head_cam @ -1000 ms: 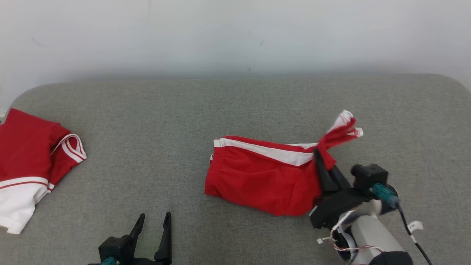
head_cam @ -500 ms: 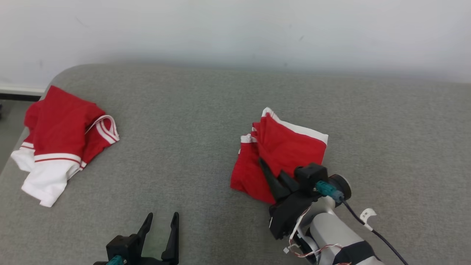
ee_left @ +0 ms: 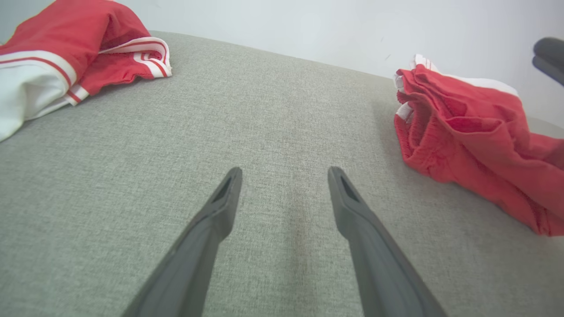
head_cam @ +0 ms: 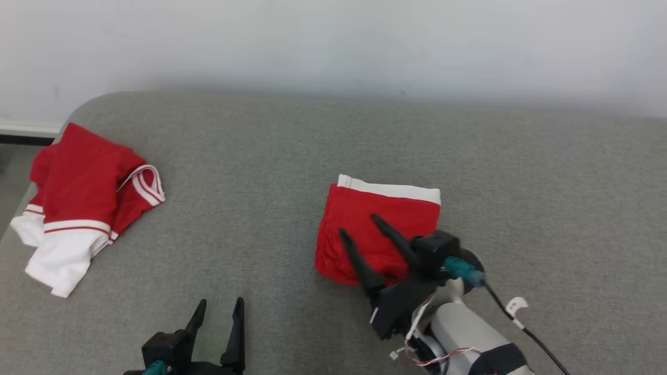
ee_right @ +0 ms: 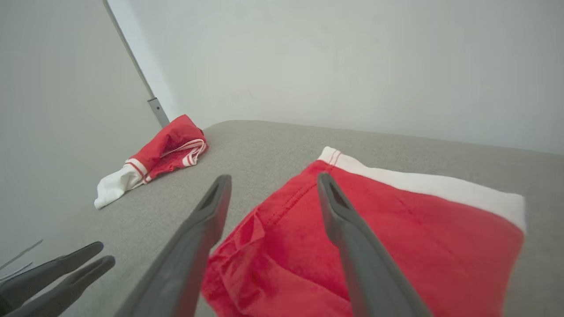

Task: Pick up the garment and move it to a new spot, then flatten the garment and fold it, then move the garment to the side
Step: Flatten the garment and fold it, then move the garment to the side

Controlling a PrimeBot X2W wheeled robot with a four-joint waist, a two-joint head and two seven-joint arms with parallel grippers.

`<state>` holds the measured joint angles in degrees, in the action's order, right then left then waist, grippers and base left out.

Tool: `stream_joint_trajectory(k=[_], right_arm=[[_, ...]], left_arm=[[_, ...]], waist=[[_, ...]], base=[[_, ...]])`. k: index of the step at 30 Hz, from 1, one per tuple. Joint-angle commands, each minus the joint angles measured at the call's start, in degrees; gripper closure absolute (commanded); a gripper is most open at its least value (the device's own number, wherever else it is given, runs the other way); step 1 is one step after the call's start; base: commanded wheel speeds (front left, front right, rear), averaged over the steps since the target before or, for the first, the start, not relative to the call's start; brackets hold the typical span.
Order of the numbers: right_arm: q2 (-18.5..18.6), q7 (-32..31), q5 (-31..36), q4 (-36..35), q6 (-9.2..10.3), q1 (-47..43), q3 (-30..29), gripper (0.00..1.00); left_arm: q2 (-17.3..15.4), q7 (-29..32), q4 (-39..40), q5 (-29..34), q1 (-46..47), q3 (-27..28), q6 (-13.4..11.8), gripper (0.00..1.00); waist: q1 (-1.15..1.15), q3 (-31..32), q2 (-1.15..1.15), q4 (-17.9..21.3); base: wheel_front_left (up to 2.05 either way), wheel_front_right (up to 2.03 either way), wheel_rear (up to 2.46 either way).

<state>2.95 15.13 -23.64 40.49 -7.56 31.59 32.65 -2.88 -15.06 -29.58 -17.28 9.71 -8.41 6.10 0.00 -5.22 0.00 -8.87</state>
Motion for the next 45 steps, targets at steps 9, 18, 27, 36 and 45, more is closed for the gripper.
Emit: stream_joint_trajectory(k=[9,18,27,36,45], right_arm=[[-0.1,0.0,12.0,-4.7,0.13,-8.5,-19.7,0.0],[-0.1,0.0,17.7,-8.4,0.13,-16.7,-31.0,0.0],[0.0,0.0,17.7,-11.3,0.13,-20.7,-34.3,0.0],[-0.1,0.0,16.6,-12.1,0.13,-22.1,-34.5,0.0],[-0.1,0.0,14.8,-12.0,0.13,-21.4,-31.6,0.0]], left_arm=[[0.0,-0.2,2.4,2.9,-1.9,3.4,-0.6,0.0],[0.0,-0.2,4.4,5.7,-4.3,6.7,-0.7,0.0],[0.0,-0.2,7.4,8.5,-7.1,9.5,-1.0,0.0],[0.0,-0.2,9.8,8.6,-9.5,10.1,-1.7,0.0],[0.0,-0.2,10.5,7.3,-9.3,8.5,-2.5,0.0]], waist=[[0.0,2.1,0.0,5.8],[0.0,3.7,0.0,9.1],[0.0,4.7,0.0,11.4],[0.0,4.7,0.0,12.7],[0.0,3.9,0.0,11.4]], base=[[0.0,0.0,0.0],[0.0,0.0,0.0],[0.0,0.0,0.0],[0.0,0.0,0.0],[0.0,0.0,0.0]])
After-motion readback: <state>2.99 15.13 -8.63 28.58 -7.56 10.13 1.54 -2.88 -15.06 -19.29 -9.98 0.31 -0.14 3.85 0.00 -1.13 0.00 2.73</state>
